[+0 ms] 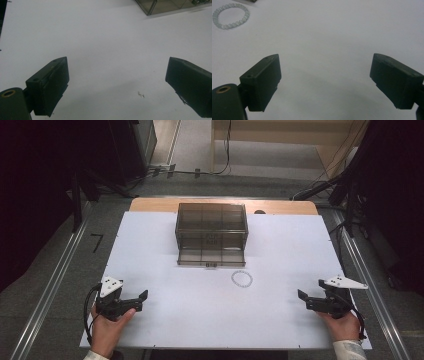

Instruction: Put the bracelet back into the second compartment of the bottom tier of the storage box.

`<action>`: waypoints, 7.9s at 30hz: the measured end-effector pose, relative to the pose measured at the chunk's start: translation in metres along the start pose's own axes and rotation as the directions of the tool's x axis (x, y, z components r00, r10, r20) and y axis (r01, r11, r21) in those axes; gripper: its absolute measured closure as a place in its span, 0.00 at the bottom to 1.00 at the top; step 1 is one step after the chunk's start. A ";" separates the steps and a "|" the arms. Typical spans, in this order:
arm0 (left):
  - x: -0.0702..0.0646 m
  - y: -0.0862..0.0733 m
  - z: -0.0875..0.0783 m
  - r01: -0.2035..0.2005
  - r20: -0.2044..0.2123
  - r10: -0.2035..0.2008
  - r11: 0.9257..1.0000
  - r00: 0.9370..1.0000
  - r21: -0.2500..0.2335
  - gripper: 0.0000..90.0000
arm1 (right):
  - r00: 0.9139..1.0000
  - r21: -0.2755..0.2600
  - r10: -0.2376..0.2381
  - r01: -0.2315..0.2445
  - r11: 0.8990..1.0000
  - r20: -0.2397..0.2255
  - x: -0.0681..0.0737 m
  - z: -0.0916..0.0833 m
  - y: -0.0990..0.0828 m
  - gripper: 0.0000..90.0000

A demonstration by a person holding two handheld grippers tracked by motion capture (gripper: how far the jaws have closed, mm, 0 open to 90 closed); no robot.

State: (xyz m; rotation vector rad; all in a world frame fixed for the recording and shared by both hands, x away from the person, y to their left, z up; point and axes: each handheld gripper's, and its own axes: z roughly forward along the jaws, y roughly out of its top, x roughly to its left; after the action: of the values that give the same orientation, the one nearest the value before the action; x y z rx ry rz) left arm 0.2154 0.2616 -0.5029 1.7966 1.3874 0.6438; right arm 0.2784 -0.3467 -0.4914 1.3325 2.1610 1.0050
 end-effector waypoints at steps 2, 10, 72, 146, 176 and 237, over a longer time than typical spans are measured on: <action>0.000 0.000 0.000 0.000 0.002 0.000 1.000 1.000 0.001 0.06 | 1.000 0.001 0.000 0.000 1.000 0.000 0.000 0.000 0.000 0.10; 0.000 0.000 0.000 -0.003 0.003 0.003 1.000 1.000 0.001 0.06 | 1.000 -0.003 -0.002 0.002 1.000 0.000 0.001 0.000 0.000 0.10; -0.001 0.001 0.000 -0.006 0.005 0.006 1.000 1.000 -0.002 0.06 | 0.992 0.019 -0.099 0.101 0.995 -0.084 0.048 0.024 0.026 0.10; -0.001 0.002 -0.001 -0.009 0.024 0.010 1.000 1.000 -0.019 0.06 | 0.980 0.018 -0.147 0.151 0.988 -0.136 0.117 0.089 0.060 0.62; -0.001 0.002 -0.001 -0.009 0.031 0.010 1.000 0.999 -0.016 0.06 | 0.983 0.055 -0.140 0.148 0.988 -0.121 0.120 0.099 0.060 0.91; -0.001 0.002 -0.001 -0.014 0.038 0.015 1.000 0.999 -0.016 0.06 | 0.963 -0.123 -0.176 0.154 0.980 -0.202 0.148 0.061 0.110 0.92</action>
State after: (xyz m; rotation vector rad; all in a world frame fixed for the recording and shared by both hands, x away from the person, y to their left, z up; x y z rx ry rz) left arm 0.2155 0.2611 -0.5009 1.7993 1.3420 0.6231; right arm 0.3160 -0.1623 -0.4448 1.0169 2.2929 1.2231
